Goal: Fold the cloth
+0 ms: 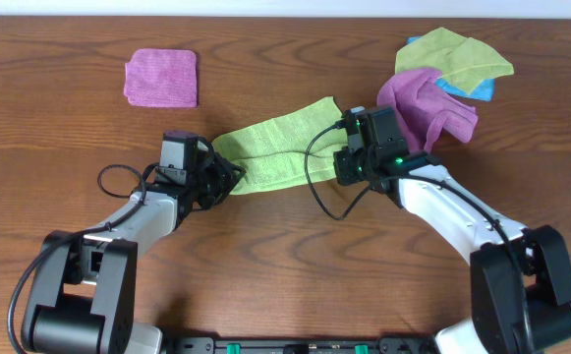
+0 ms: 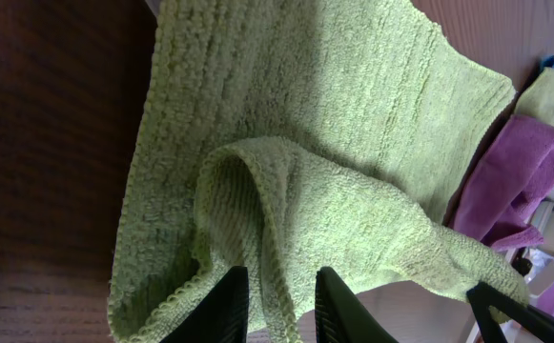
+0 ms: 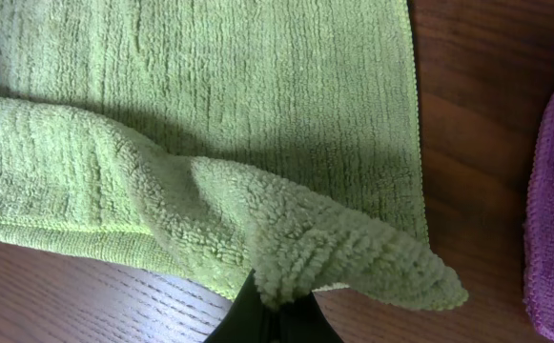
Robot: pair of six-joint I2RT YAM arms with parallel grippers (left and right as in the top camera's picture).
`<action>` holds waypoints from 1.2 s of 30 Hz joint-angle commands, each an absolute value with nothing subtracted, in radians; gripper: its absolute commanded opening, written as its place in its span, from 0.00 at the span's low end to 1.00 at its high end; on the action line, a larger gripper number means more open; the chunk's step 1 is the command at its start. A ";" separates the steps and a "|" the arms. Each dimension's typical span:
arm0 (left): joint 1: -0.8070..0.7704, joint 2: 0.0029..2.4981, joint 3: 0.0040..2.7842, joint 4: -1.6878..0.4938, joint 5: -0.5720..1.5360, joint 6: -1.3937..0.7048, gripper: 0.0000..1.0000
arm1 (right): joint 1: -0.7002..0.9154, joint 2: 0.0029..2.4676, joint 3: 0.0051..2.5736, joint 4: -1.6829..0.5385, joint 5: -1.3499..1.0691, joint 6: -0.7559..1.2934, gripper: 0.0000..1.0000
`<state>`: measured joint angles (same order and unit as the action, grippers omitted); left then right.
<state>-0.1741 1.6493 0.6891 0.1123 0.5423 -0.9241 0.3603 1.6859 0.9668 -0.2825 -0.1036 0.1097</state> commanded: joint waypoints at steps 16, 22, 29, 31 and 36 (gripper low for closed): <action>-0.212 1.670 0.687 0.131 0.487 -0.942 0.24 | 0.369 1.687 0.987 -0.281 -0.101 0.096 0.01; -0.213 1.702 0.687 0.139 0.502 -0.943 0.18 | 0.369 1.687 0.987 -0.281 -0.101 0.096 0.01; -0.208 1.701 0.688 0.221 0.545 -0.946 0.06 | 0.369 1.687 0.987 -0.284 -0.101 0.096 0.01; -0.198 1.700 0.697 0.221 0.556 -0.950 0.06 | 0.369 1.687 0.987 -0.290 -0.099 0.095 0.01; -0.150 1.687 0.714 0.219 0.607 -0.945 0.06 | 0.369 1.687 0.987 -0.300 -0.078 0.096 0.01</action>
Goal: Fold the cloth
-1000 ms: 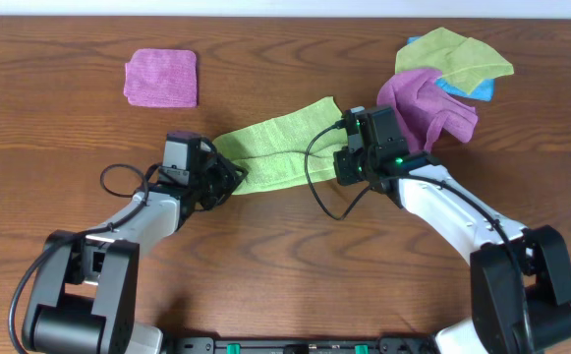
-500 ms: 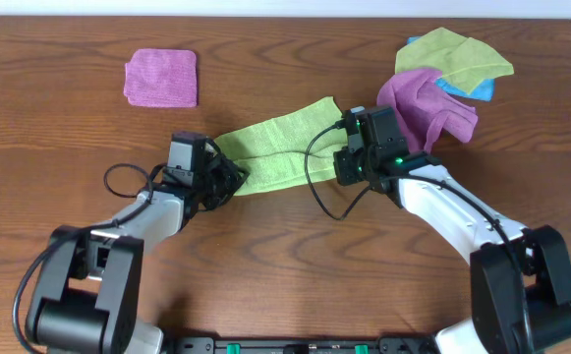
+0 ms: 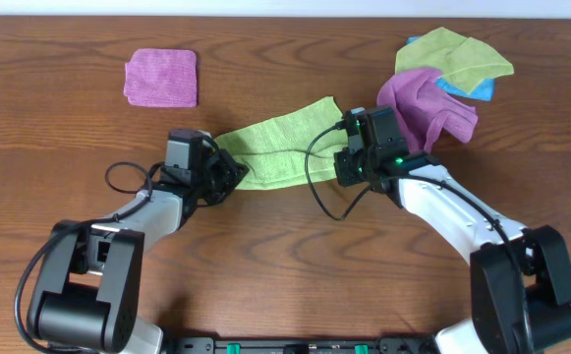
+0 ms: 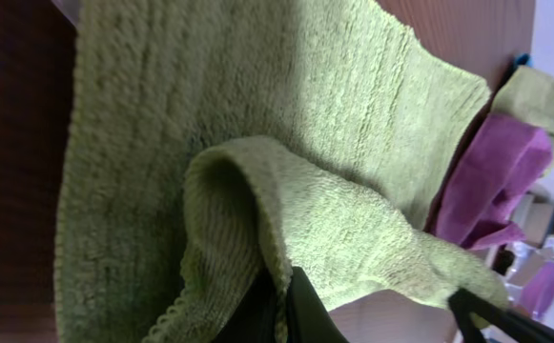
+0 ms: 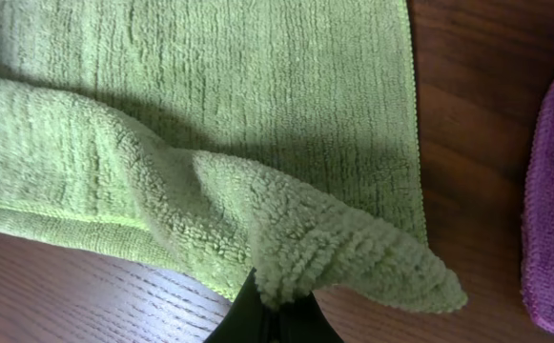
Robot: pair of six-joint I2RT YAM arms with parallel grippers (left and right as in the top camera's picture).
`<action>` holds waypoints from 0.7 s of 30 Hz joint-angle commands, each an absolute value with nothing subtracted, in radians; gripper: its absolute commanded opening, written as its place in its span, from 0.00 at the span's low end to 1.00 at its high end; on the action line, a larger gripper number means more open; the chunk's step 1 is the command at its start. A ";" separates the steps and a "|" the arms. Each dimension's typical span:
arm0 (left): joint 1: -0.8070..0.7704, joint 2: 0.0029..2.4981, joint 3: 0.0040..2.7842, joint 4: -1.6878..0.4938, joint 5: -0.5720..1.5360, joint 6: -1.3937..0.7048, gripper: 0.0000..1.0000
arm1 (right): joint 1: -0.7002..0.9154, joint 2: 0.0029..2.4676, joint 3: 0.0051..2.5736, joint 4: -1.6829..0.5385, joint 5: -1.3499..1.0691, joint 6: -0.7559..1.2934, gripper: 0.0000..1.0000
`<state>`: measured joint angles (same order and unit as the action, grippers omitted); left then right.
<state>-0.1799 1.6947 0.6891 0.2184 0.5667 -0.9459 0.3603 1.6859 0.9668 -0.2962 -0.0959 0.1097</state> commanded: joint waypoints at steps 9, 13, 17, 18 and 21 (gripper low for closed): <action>-0.077 1.618 0.715 0.180 0.627 -0.920 0.06 | 0.376 1.673 0.987 -0.283 -0.079 0.096 0.01; -0.077 1.607 0.717 0.184 0.618 -0.927 0.06 | 0.395 1.673 0.987 -0.228 -0.075 0.095 0.02; -0.078 1.607 0.719 0.184 0.582 -0.947 0.06 | 0.412 1.674 0.987 -0.147 -0.002 0.072 0.01; -0.078 1.607 0.719 0.184 0.570 -0.948 0.06 | 0.412 1.674 0.987 -0.132 0.016 0.069 0.01; -0.079 1.607 0.719 0.190 0.534 -0.966 0.06 | 0.410 1.683 0.987 -0.087 0.043 0.043 0.01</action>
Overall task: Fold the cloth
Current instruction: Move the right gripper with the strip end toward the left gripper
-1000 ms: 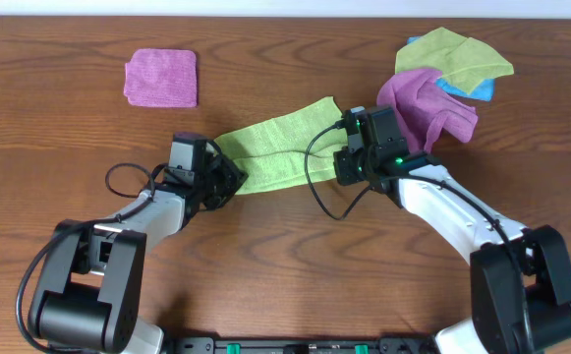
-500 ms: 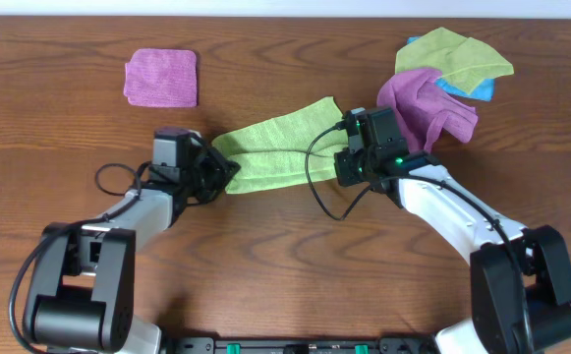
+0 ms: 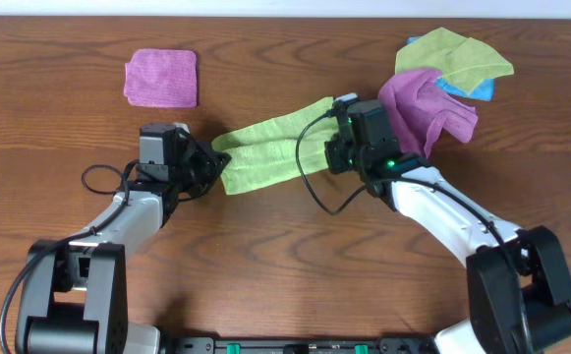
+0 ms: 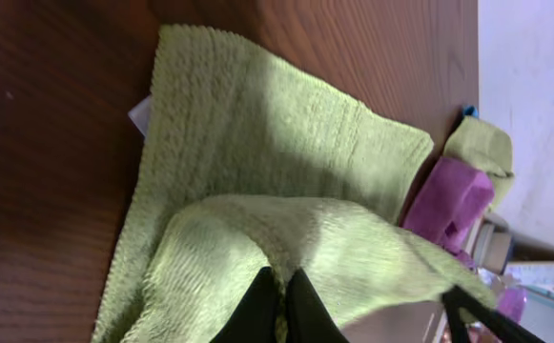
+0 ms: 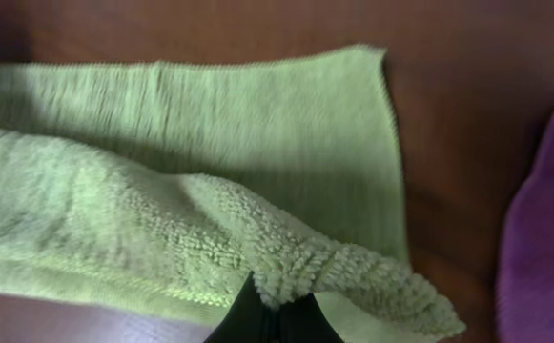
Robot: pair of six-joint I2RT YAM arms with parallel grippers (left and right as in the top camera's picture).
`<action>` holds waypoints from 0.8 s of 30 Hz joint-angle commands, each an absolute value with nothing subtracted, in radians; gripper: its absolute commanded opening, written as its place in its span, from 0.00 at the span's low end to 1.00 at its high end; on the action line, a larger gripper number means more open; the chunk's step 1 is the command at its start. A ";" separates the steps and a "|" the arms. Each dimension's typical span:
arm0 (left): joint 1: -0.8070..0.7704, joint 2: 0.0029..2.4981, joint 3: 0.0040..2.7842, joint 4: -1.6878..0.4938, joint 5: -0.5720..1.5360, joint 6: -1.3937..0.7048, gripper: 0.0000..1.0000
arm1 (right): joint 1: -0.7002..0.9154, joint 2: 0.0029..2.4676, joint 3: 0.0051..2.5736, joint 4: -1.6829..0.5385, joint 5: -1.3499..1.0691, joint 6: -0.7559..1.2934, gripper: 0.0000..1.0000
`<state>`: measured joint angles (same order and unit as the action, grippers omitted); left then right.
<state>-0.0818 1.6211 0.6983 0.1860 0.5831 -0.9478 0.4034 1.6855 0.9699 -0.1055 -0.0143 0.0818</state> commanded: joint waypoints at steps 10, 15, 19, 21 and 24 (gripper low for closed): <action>-0.080 1.608 0.724 0.228 0.461 -0.985 0.06 | 0.406 1.807 1.081 -0.019 0.056 -0.005 0.01; -0.098 1.610 0.725 0.250 0.398 -0.985 0.06 | 0.405 1.871 1.164 -0.020 0.076 -0.025 0.01; -0.117 1.629 0.725 0.265 0.364 -0.985 0.06 | 0.405 1.898 1.188 -0.022 0.083 -0.043 0.01; -0.119 1.649 0.725 0.273 0.362 -0.985 0.06 | 0.405 1.908 1.189 -0.023 0.083 -0.043 0.01; -0.119 1.675 0.725 0.303 0.362 -0.985 0.06 | 0.405 1.923 1.189 -0.017 0.093 -0.051 0.01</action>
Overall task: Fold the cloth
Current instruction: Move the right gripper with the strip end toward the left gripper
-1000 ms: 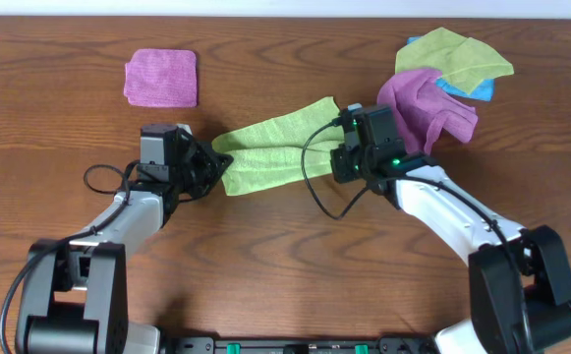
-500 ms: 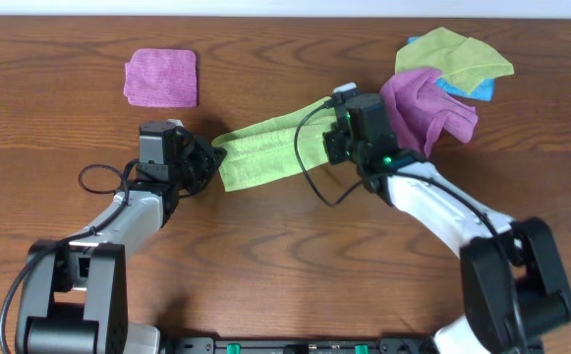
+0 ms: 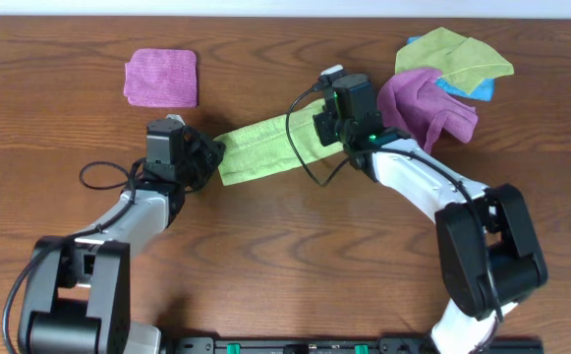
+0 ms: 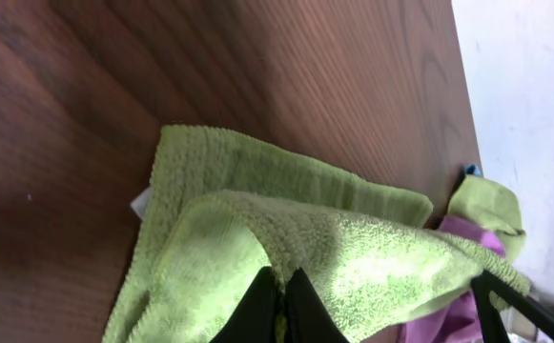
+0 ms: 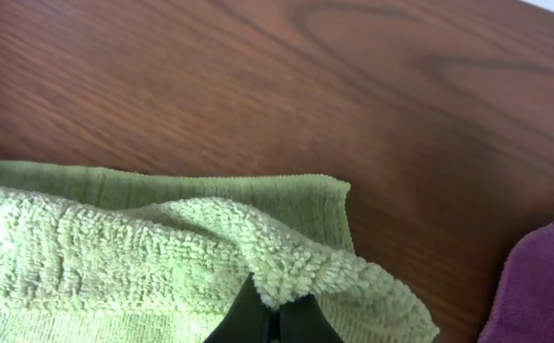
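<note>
The green cloth (image 3: 262, 147) lies mid-table as a narrow band, its near half folded over the far half. My left gripper (image 3: 209, 154) is shut on the cloth's left corner; in the left wrist view the gripper (image 4: 278, 286) pinches the upper layer (image 4: 372, 252) over the lower one. At the band's right end my right gripper (image 3: 325, 126) is shut on the other corner. The right wrist view has that gripper (image 5: 275, 310) holding a fluffy fold (image 5: 286, 267) just short of the far edge (image 5: 257, 186).
A folded pink cloth (image 3: 161, 78) lies at the back left. A heap of purple (image 3: 428, 103), yellow-green (image 3: 452, 54) and blue cloths sits at the back right, close beside my right arm. Black cables loop off both wrists.
Both grippers have moved farther from me with their corners. The upper layer now covers most of the lower one, and the cloth shows as a narrower band.
The cloth lay spread with my right gripper shut on its near right corner and my left gripper open around the near left one. The left gripper then shut. Both corners were then lifted over the cloth, and now sit near its far edge.
</note>
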Robot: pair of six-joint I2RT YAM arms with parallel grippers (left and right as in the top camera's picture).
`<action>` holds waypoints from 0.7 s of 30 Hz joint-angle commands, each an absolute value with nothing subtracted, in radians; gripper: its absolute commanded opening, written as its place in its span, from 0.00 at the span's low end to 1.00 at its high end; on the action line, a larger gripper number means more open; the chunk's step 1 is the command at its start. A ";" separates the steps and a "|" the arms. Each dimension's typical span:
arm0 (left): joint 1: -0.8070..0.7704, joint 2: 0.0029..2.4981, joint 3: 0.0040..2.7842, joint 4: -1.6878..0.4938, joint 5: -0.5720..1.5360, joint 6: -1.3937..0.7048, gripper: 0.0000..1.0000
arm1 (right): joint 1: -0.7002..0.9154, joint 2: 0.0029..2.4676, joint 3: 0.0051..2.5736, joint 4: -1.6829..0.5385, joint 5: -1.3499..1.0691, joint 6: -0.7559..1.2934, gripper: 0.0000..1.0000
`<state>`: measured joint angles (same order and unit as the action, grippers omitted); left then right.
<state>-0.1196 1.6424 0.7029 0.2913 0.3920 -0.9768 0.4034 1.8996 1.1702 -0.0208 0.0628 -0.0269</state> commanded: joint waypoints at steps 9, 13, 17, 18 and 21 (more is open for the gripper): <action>-0.120 1.720 0.725 0.334 0.325 -0.974 0.06 | 0.403 1.995 1.190 0.052 0.105 -0.069 0.01; -0.119 1.760 0.725 0.365 0.327 -0.973 0.05 | 0.400 2.017 1.190 0.082 0.105 -0.069 0.01; -0.119 1.794 0.733 0.383 0.325 -0.970 0.06 | 0.393 2.041 1.190 0.113 0.105 -0.069 0.01; -0.119 1.806 0.738 0.386 0.325 -0.967 0.06 | 0.391 2.046 1.190 0.123 0.105 -0.069 0.01; -0.119 1.835 0.754 0.399 0.325 -0.965 0.06 | 0.387 2.065 1.190 0.147 0.105 -0.069 0.01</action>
